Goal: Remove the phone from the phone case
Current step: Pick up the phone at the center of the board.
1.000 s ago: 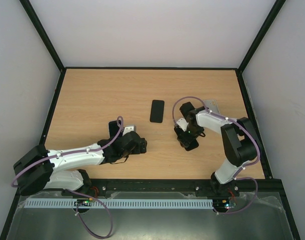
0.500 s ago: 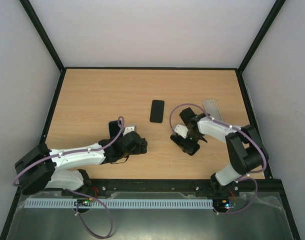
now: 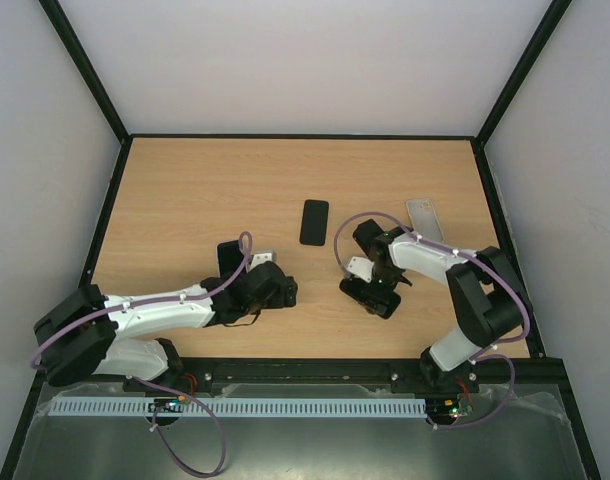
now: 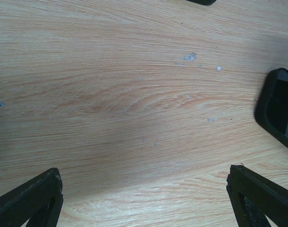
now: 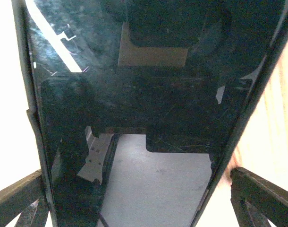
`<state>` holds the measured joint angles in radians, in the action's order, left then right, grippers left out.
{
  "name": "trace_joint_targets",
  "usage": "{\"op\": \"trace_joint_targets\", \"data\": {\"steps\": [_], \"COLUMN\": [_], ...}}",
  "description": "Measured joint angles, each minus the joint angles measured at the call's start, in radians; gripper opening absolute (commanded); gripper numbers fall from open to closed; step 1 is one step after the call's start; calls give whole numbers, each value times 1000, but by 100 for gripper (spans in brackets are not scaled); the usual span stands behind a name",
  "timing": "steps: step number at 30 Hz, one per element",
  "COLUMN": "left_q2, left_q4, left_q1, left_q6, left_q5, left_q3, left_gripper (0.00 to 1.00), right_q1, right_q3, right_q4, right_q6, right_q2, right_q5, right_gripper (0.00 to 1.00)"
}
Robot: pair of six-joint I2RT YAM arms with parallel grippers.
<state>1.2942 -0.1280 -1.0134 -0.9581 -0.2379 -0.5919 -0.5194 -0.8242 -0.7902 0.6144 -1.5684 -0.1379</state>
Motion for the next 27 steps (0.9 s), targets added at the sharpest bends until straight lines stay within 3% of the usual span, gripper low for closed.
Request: {"op": "trace_joint_targets", "data": {"steps": [5, 14, 21, 27], "left_q2": [0, 4, 64, 80], "left_q4": [-2, 1, 18, -9], "left_q1": [0, 0, 0, 0], "left_q6": [0, 0, 6, 27], "left_q5": [2, 5, 29, 19], "left_q3": [-4, -16, -60, -149], "left_gripper": [94, 93, 93, 92], "right_q1": [29, 42, 48, 37], "right_q3": [-47, -42, -27, -111], "right_q4": [-21, -18, -20, -48], "right_q6": [-73, -132, -134, -150], "right_q2": [-50, -36, 26, 150], "right_q5": [4, 1, -55, -143], "right_gripper": [98, 54, 47, 44]}}
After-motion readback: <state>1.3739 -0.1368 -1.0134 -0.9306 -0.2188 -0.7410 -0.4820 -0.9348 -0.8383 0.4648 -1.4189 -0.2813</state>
